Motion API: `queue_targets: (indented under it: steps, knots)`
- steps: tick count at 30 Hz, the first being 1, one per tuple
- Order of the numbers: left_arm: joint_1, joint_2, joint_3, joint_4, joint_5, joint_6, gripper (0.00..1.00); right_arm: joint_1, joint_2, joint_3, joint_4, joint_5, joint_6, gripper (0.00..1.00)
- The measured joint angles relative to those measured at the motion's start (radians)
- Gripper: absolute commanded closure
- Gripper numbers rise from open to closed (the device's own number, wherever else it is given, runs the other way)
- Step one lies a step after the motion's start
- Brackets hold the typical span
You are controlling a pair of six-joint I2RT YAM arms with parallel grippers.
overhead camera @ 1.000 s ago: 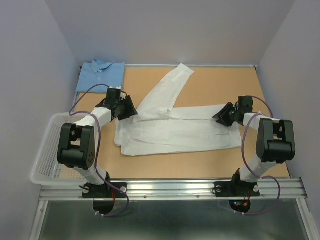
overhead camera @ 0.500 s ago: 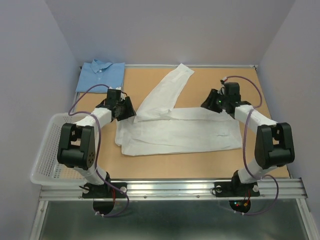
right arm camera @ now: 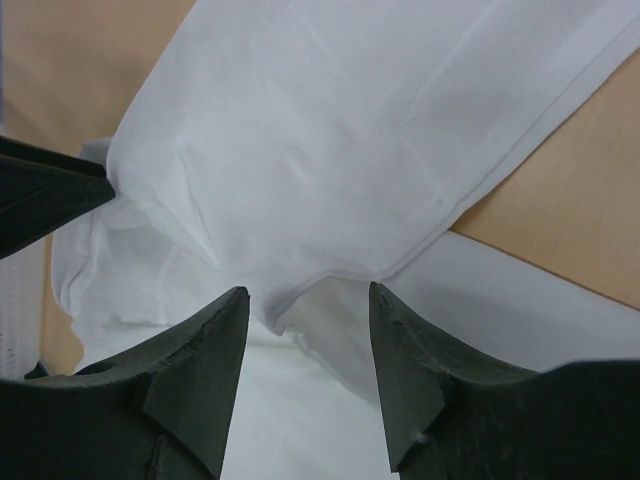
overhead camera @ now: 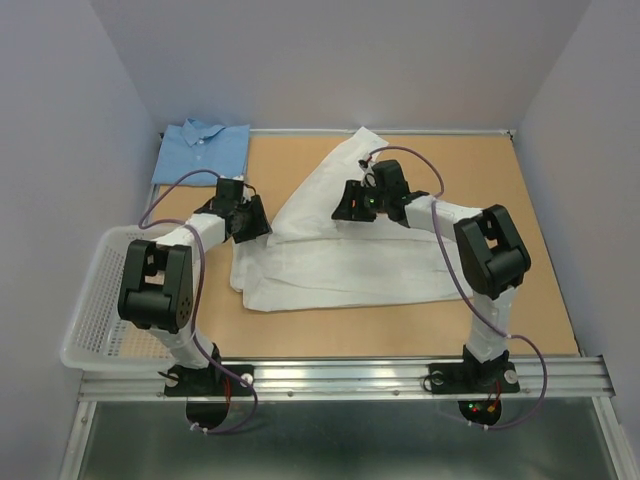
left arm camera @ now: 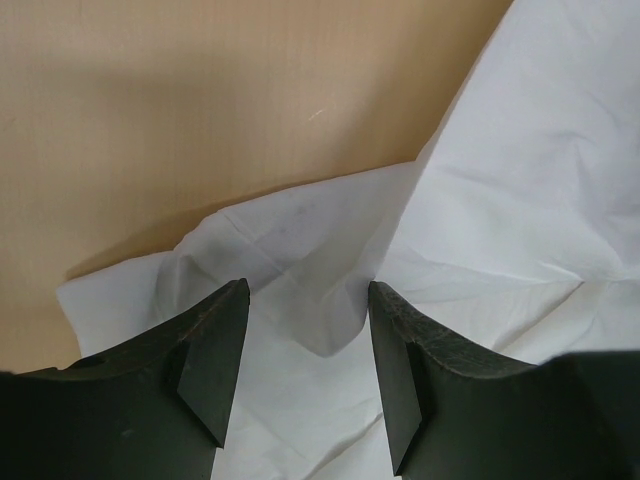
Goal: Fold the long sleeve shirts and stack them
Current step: Fold the shirt
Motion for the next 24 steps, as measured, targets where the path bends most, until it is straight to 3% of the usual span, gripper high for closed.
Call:
queue_targets:
  steps: [13, 20, 24]
  knots:
    - [0.011, 0.065, 0.025, 0.021, 0.009, -0.021, 0.38, 0.024, 0.075, 0.013, 0.068, -0.025, 0.084, 0.44]
    - [0.018, 0.082, 0.025, 0.040, 0.018, -0.041, 0.38, 0.026, 0.080, 0.011, 0.103, -0.079, 0.117, 0.51]
    - [0.027, 0.082, 0.025, 0.047, 0.024, -0.050, 0.38, 0.026, 0.093, -0.005, 0.114, -0.099, 0.130, 0.66]
